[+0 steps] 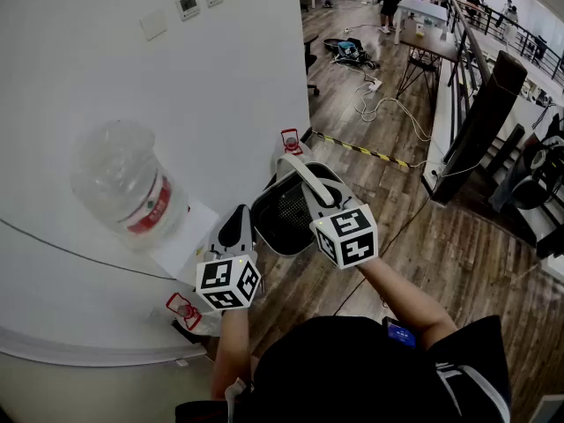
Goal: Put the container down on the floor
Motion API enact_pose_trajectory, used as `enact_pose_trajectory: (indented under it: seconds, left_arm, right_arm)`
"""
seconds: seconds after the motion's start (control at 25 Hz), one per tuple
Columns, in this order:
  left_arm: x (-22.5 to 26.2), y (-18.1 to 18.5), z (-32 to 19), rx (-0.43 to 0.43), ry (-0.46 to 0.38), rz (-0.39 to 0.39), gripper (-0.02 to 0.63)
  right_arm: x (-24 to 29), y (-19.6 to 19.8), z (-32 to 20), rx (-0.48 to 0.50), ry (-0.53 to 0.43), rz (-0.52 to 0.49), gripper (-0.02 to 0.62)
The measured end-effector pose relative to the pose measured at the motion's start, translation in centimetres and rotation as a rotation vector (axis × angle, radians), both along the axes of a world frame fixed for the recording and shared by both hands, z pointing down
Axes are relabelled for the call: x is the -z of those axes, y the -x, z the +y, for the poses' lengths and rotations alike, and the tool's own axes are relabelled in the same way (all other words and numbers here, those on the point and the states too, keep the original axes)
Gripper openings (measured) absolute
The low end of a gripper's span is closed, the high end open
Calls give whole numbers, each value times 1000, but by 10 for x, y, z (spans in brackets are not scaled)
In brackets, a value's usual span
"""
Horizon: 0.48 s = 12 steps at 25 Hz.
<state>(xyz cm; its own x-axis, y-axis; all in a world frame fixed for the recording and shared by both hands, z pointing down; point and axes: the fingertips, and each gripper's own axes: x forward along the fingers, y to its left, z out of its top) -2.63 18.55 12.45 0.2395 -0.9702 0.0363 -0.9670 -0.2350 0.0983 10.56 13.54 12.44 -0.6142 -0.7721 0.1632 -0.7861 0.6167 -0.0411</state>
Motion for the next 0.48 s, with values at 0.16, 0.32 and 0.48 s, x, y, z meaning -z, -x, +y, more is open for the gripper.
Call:
enact_pose_trajectory:
  seconds: [0.16, 0.32, 0.48]
  left_arm:
    - [-2, 0, 1, -3, 7, 9, 17]
    - [-4, 1, 1, 1, 14, 19, 17]
    - [-6, 0, -1, 6, 16, 28, 17]
  right_arm:
    - [0, 2, 2, 6, 5, 4, 30]
    - [-1, 2, 2, 8, 14, -2, 31]
    - [-4, 2, 1, 12, 18, -4, 31]
